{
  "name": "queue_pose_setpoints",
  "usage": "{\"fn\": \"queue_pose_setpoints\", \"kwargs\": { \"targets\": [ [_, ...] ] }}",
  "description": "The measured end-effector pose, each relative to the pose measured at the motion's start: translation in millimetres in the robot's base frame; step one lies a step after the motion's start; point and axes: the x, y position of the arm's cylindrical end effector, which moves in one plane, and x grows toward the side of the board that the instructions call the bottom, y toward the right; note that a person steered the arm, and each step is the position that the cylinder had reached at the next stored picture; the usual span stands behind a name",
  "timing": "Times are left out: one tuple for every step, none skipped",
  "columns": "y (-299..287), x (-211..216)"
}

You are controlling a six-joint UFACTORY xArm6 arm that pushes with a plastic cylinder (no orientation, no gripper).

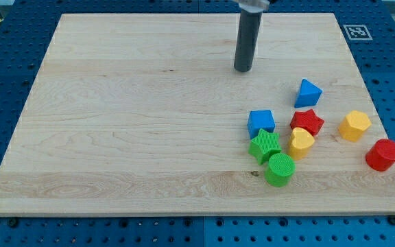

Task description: Touch the right of the blue triangle

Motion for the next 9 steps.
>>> {"fn": "queue_pose_setpoints", "kwargs": {
  "targets": [
    [22.6,-9.3],
    [58.9,-4.6],
    [82.5,-0.8],
    [115.8,16.9],
    [146.7,39.4],
    [153.3,48.0],
    [153.1,48.0],
    [134.7,48.0],
    [122.3,48.0]
  ]
}}
